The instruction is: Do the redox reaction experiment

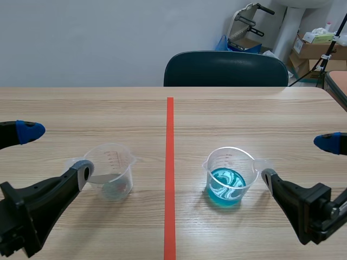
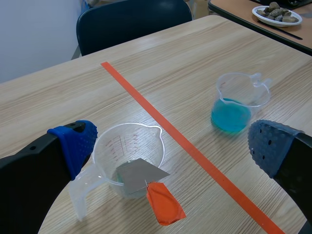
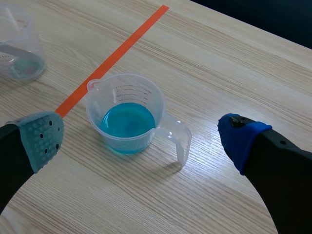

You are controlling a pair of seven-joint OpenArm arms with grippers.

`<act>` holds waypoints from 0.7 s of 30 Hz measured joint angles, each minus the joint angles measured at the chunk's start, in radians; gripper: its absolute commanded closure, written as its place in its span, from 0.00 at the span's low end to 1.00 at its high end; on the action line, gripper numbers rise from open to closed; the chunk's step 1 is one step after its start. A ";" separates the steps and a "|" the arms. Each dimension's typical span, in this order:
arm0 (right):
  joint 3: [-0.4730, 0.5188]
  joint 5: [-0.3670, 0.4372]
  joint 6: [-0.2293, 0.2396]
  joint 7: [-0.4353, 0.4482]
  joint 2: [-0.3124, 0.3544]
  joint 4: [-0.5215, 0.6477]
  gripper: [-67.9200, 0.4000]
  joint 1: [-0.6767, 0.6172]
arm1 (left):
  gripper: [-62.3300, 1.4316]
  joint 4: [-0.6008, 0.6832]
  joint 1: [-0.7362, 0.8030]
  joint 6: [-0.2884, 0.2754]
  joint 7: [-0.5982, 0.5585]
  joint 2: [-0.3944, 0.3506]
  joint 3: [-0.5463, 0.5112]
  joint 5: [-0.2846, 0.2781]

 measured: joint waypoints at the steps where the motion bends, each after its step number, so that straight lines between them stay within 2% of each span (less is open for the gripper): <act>1: 0.000 -0.003 0.001 0.092 0.000 -0.002 0.00 -0.003 | 0.00 0.000 0.000 0.000 0.000 0.000 0.000 0.000; 15: 0.001 0.000 0.024 0.108 0.000 0.003 0.00 0.003 | 0.00 0.000 0.010 0.007 0.000 0.000 0.000 0.000; 17: 0.001 -0.003 0.024 0.108 0.000 0.003 0.00 0.003 | 0.00 0.006 0.045 0.039 -0.001 0.000 -0.003 -0.003; 21: 0.001 -0.013 0.024 0.108 0.000 0.003 0.00 0.010 | 0.00 0.041 0.195 0.052 -0.023 0.000 -0.055 -0.005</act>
